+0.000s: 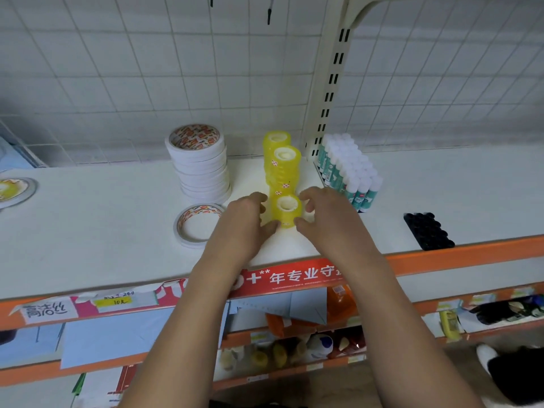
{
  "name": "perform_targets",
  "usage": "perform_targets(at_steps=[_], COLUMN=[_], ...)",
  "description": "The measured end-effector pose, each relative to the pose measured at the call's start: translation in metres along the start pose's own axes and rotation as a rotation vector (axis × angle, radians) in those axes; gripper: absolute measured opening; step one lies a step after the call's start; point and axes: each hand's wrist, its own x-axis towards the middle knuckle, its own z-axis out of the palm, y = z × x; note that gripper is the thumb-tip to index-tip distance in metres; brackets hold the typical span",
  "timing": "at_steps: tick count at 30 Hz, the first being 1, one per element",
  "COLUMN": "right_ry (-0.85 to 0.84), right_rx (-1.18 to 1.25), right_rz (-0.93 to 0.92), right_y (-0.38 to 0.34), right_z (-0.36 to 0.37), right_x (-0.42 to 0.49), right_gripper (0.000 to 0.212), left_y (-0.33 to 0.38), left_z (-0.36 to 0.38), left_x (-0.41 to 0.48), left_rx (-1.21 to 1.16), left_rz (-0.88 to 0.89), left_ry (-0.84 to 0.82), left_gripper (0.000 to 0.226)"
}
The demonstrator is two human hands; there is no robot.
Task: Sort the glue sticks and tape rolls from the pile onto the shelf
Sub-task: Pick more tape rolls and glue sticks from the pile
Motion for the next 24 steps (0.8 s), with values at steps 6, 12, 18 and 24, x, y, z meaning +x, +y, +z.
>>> perform_targets(at_steps=[6, 12, 18, 24], right_ry=[-0.017, -0.164, -0.269, -0.283], right_rx=[0.103, 0.153, 0.17, 0.18], right_rz=[-0.155, -0.37, -0.522, -0.514], right_y=[-0.076, -0.181, -0.296, -0.393], right_z=[0.017, 0.077, 0.145, 0.2], right_x=[0.01, 0.02, 0.02, 0.021], right_gripper=[0.019, 0.018, 0.022, 0.024], left_y=[-0.037, -0.119, -0.201, -0.278], left_z=[-0.062, -0.13, -0.202, -0.264], left_x=[-0.04, -0.1, -0.154, -0.179], left_rx=[0.218, 0.308, 0.345, 0.348], left_rz=[-0.079, -0.337, -0.484, -0.504], left_ry=[0.189, 0.313, 0.383, 0.384], left_gripper=[0.026, 0.03, 0.033, 0.032])
